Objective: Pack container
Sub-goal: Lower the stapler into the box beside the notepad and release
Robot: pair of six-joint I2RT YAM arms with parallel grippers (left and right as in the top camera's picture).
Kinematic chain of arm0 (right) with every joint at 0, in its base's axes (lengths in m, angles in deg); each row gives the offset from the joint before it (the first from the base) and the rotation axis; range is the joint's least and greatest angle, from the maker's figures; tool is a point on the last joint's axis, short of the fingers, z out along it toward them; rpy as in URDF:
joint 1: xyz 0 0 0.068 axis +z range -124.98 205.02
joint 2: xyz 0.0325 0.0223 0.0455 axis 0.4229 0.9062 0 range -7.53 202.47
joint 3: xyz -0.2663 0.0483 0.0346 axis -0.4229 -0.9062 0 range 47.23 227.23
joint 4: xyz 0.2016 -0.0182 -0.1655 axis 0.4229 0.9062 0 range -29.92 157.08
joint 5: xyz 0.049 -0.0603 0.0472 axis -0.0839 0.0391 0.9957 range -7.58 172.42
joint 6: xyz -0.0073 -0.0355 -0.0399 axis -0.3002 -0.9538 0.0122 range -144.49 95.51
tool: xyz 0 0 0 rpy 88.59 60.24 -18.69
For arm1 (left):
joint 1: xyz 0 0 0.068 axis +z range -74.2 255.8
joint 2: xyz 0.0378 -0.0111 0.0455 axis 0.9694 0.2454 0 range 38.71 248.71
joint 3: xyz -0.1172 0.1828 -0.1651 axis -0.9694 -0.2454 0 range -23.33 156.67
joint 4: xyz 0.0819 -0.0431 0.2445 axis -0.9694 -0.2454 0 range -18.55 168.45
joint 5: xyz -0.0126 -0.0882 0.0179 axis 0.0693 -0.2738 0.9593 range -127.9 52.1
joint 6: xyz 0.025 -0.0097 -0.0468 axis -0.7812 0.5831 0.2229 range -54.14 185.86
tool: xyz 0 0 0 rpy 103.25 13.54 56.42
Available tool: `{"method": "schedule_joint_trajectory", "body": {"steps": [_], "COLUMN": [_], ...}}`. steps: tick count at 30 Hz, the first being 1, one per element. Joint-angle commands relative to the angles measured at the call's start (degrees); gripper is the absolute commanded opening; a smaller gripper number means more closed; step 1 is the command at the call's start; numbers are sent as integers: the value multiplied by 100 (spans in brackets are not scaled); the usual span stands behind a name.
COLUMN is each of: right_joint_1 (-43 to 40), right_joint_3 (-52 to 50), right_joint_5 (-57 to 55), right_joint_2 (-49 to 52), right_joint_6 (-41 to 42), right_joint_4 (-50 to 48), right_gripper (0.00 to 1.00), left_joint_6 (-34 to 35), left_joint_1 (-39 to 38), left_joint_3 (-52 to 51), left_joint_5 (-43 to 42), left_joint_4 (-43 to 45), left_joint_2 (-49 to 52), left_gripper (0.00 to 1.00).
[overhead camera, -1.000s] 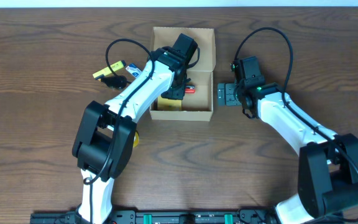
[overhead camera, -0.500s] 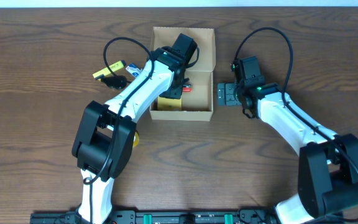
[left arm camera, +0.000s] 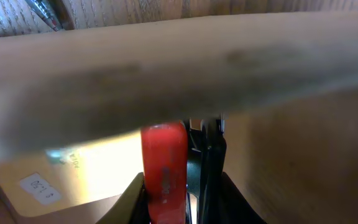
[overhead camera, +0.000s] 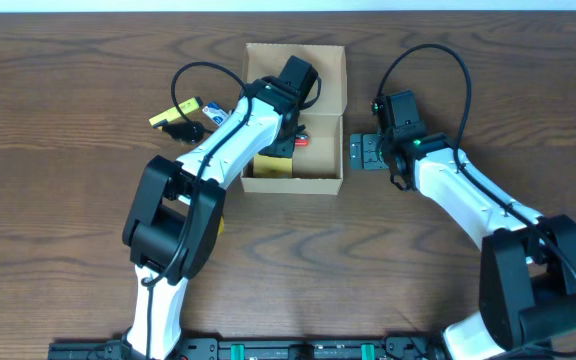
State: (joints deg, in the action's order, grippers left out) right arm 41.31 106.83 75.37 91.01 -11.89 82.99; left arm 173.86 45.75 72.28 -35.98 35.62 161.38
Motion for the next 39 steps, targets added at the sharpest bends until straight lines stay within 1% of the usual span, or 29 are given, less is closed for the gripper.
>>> {"method": "schedule_joint_trajectory", "body": {"steps": [1, 5, 8, 14, 15, 16, 19, 20, 26, 29, 31, 39], "right_joint_1": [-50, -50, -50, -50, -50, -50, -50, -50, -50, -50, -50, -50], "right_joint_3": [-15, -15, -15, -15, -15, -15, -15, -15, -15, -15, -15, -15], "right_joint_5": [2, 2, 2, 2, 2, 2, 2, 2, 2, 2, 2, 2], "right_joint_2": [48, 48, 48, 48, 48, 48, 48, 48, 48, 48, 48, 48], "right_joint_6": [63, 63, 63, 63, 63, 63, 63, 63, 63, 63, 63, 63], "right_joint_4": [7, 7, 7, 7, 7, 7, 7, 7, 7, 7, 7, 7], "right_gripper": [99, 99, 99, 99, 99, 99, 99, 99, 99, 99, 99, 99], "left_joint_6": [44, 76, 280, 278, 275, 278, 275, 275, 278, 278, 278, 278], "left_joint_1": [44, 44, 44, 44, 44, 44, 44, 44, 44, 44, 44, 44], "left_joint_3": [11, 11, 11, 11, 11, 11, 11, 11, 11, 11, 11, 11], "left_joint_5": [61, 61, 79, 85, 83, 85, 87, 87, 87, 85, 85, 83], "left_joint_4": [0, 4, 4, 2, 2, 2, 2, 2, 4, 4, 4, 7], "left_joint_2": [48, 74, 81, 81, 81, 81, 81, 79, 81, 81, 79, 81], "left_gripper": [6, 6, 6, 6, 7, 16, 32, 33, 34, 43, 44, 44]}}
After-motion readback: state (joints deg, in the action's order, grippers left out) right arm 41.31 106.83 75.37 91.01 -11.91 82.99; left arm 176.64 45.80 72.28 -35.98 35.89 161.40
